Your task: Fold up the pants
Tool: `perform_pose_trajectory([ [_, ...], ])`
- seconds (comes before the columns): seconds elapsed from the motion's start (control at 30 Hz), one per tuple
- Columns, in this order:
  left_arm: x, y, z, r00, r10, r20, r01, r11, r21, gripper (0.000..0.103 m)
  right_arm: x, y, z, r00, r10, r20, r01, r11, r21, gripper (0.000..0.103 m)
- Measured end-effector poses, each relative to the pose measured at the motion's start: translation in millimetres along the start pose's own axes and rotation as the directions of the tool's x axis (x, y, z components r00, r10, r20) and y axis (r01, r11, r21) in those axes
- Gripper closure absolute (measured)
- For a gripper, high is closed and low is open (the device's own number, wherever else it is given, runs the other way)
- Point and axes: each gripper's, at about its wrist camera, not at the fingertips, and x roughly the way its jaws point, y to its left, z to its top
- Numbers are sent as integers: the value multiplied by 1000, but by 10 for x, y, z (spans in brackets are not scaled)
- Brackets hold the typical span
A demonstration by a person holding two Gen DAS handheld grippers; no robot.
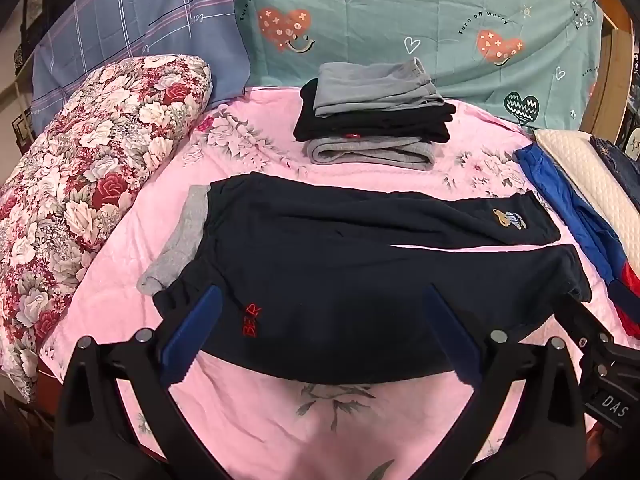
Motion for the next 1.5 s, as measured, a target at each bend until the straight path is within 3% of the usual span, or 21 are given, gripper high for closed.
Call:
perform_pose_trajectory([
  [1.5,-40,53,21,1000,-2,-3,2,1000,-4,2,-7,24,-5,1000,2,0,-2,1000,2,1],
])
